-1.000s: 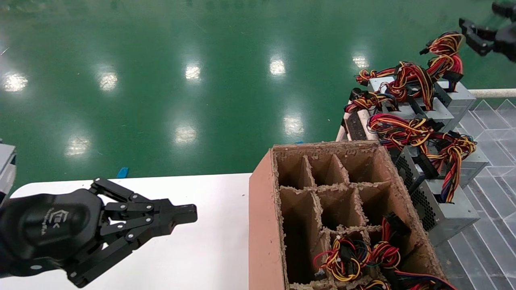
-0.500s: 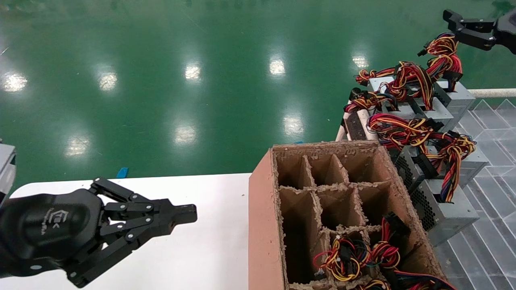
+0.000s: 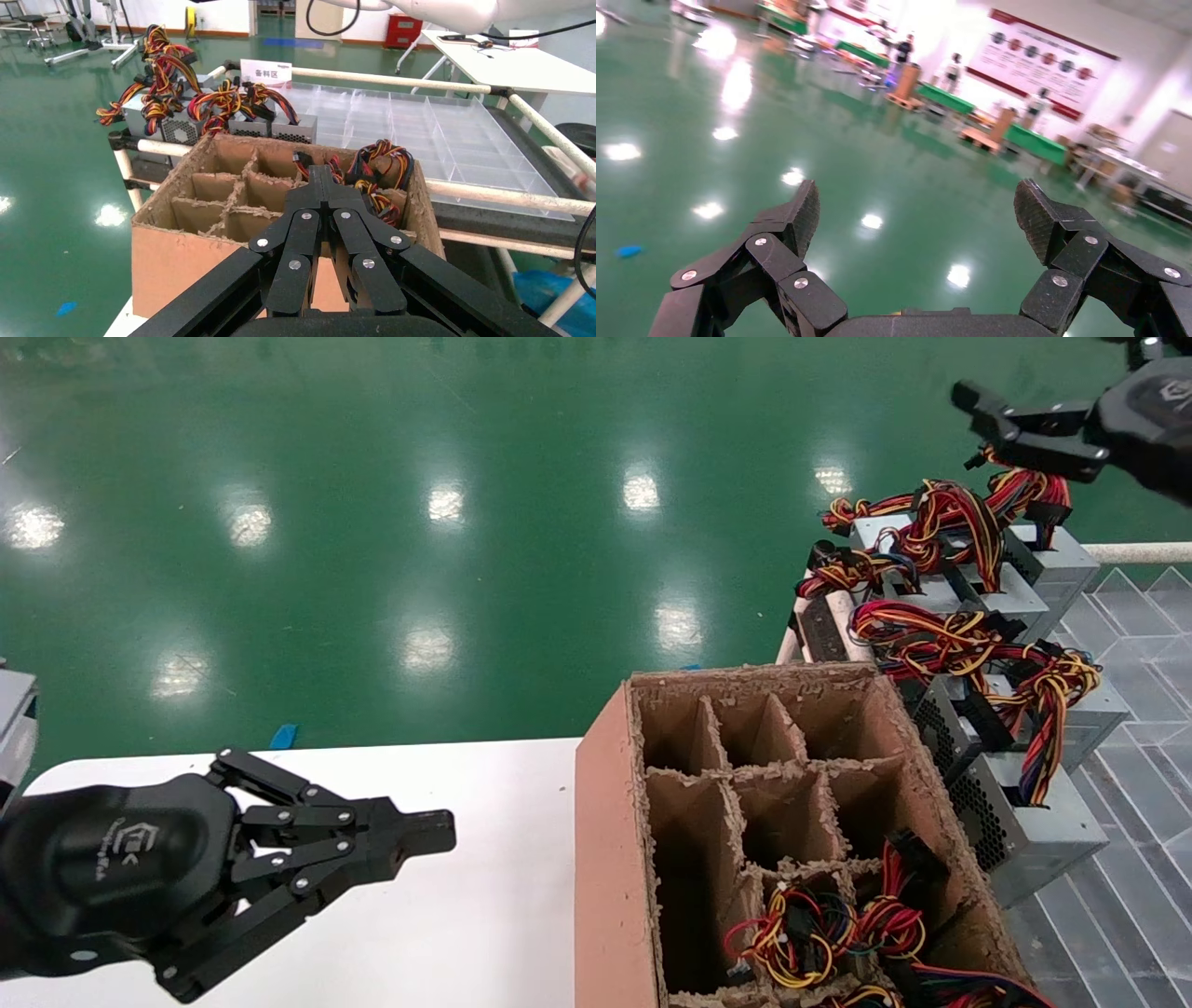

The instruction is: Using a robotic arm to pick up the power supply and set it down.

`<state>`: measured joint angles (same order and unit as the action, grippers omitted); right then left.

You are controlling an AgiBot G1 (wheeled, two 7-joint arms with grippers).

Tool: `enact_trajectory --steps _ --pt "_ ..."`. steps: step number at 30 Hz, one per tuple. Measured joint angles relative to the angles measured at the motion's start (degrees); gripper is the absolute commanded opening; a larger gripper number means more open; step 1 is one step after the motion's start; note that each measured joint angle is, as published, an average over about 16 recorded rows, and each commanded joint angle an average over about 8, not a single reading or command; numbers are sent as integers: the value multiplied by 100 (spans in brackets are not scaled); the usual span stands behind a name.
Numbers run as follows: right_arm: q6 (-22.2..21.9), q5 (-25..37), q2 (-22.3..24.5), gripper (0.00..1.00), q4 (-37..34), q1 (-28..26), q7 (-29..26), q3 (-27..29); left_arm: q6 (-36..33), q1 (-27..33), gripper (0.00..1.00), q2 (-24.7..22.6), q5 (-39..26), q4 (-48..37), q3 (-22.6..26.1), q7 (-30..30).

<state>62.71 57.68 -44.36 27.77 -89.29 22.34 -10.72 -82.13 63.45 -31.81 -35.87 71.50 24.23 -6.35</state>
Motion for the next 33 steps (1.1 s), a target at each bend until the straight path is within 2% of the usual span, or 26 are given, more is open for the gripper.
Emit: enact_trajectory --steps 33 --pt "1947 -1340 791 100 3880 2348 -2802 -449 0 0 100 0 0 0 0 0"
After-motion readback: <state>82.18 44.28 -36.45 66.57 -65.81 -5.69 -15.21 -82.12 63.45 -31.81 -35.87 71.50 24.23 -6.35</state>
